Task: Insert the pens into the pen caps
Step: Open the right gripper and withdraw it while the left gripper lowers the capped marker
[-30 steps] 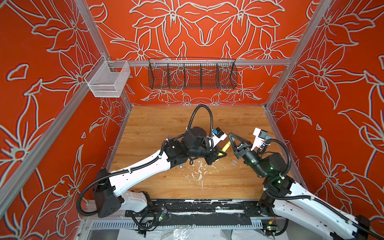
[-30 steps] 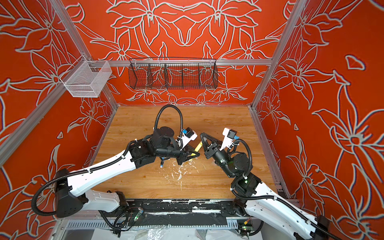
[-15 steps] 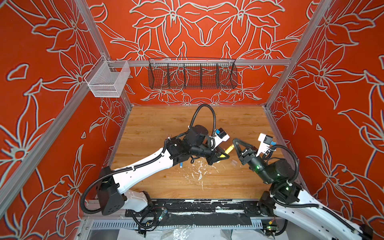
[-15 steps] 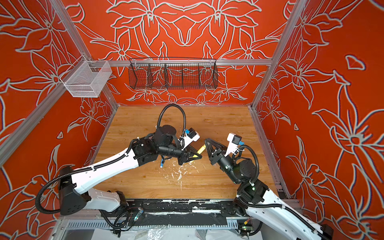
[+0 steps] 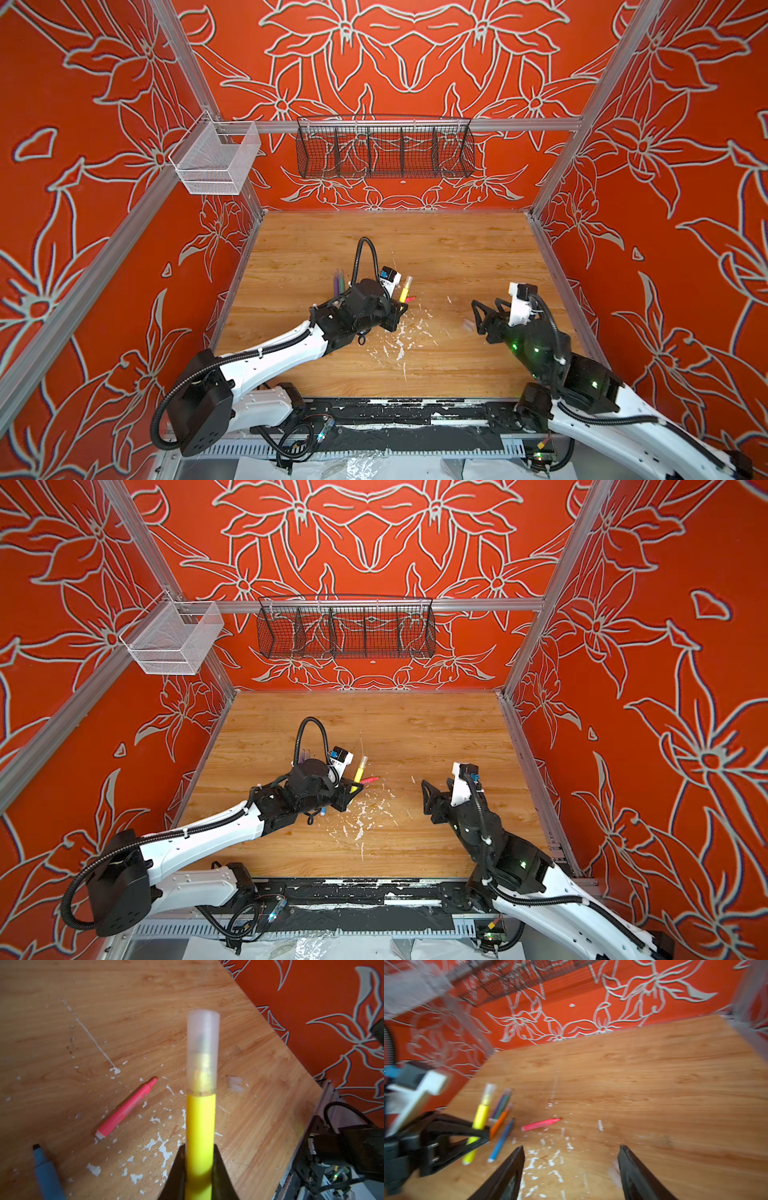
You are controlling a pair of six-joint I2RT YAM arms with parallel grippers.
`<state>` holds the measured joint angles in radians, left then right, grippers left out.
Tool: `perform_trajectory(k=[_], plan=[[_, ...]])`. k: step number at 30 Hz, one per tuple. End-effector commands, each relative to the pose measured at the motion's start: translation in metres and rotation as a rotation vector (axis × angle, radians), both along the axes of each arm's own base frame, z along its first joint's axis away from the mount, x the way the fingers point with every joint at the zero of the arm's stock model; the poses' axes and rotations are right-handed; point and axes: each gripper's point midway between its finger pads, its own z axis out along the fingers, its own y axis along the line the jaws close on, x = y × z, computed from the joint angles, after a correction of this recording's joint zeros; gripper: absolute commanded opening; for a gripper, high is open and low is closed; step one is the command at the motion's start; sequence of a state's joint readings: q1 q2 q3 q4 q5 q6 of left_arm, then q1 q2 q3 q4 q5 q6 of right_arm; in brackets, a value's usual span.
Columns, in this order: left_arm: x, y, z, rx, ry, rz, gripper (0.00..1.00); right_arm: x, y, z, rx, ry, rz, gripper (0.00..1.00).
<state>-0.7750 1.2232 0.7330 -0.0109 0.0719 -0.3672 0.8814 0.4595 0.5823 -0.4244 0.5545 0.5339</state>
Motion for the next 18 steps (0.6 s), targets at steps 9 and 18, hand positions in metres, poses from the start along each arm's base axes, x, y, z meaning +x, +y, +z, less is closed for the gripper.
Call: perform_trajectory(k=[9,18], plan=[[0.009,0.034,-0.061,0.145,0.120,0.221,0.00,0.015,-0.086,-0.041,-0.231,0.028,-0.409,0.75],[0.024,0.049,-0.090,0.305,0.163,0.328,0.00,0.012,-0.089,-0.051,-0.115,-0.055,-0.399,0.76]])
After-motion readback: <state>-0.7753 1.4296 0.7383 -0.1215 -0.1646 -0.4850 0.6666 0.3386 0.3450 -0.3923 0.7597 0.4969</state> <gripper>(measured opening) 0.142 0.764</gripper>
